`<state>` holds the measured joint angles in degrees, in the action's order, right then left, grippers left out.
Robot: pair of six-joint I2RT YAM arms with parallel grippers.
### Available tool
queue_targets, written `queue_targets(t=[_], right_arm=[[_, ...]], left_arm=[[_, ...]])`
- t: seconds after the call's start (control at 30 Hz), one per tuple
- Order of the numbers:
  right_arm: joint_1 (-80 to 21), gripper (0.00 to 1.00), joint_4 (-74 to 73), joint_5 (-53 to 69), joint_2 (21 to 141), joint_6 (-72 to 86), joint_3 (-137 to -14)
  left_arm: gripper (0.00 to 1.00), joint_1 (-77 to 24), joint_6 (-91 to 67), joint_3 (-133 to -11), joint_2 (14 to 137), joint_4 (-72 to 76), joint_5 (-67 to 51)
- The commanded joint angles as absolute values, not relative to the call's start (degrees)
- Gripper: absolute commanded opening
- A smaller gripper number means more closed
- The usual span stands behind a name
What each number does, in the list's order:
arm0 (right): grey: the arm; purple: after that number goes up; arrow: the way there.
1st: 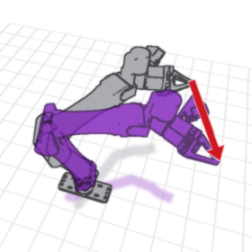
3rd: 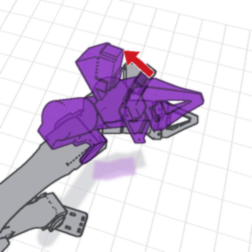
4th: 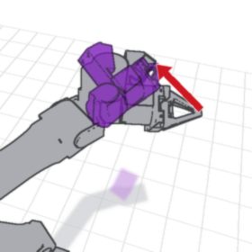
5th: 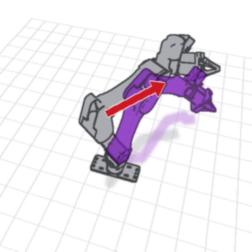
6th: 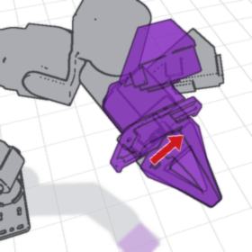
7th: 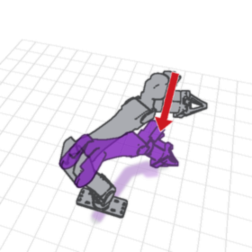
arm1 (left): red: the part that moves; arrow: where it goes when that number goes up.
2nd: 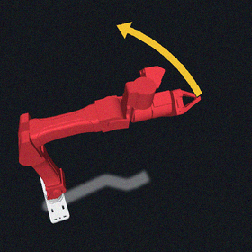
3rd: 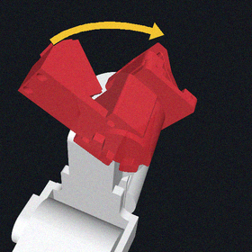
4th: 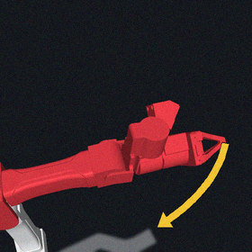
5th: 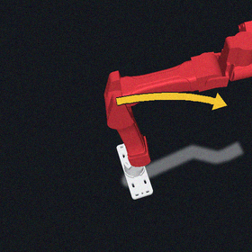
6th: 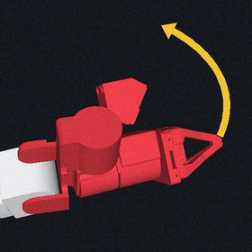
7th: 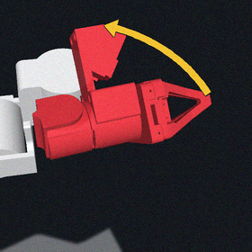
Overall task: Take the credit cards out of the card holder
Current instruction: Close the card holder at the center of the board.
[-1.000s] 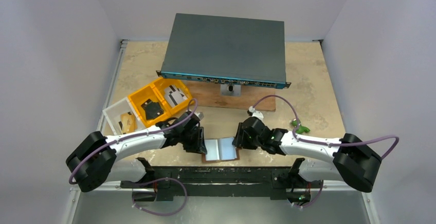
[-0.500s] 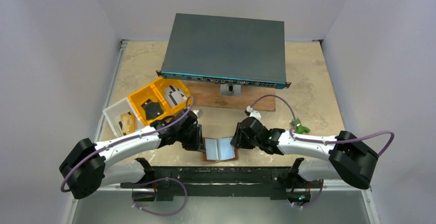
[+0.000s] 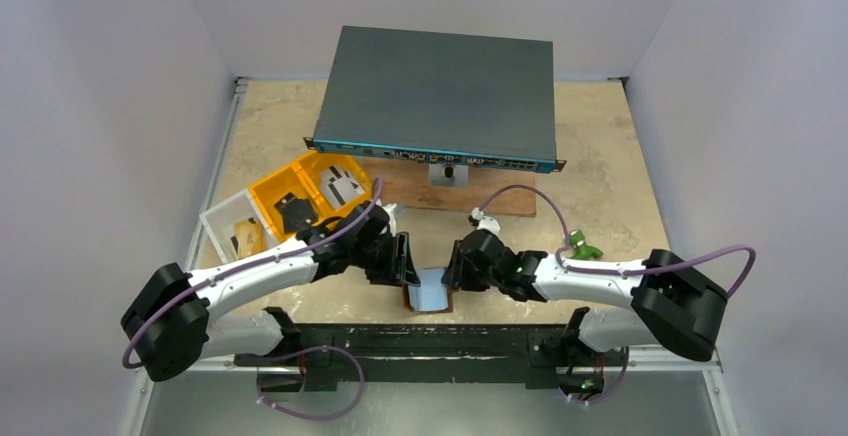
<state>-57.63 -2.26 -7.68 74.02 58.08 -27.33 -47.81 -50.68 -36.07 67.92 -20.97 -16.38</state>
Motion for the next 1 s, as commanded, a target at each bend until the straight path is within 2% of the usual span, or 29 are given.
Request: queue_targets(t=[0.0,0.17,0.5,0.97], right_arm=[[-58.52,0.37,-2.61,-6.69,75.06,59.18,-28.72],[-58.79,0.37,-1.66,-6.32,75.47,59.74,-28.87],[-58.89,0.36,-0.60,-7.22,71.77,62.67,-25.66],[-58.89,0.36,-10.01,-12.38,63.73,62.95,-27.31]], left_arm=[[0.48,-48.23,-51.57,-39.71,69.92,-15.99,-19.24],[0.54,-48.68,-51.96,-41.40,73.42,-13.80,-19.81],[0.54,-49.34,-58.43,-40.89,82.58,-7.45,-19.35],[0.54,-49.74,-61.28,-43.04,89.34,-14.87,-12.79]])
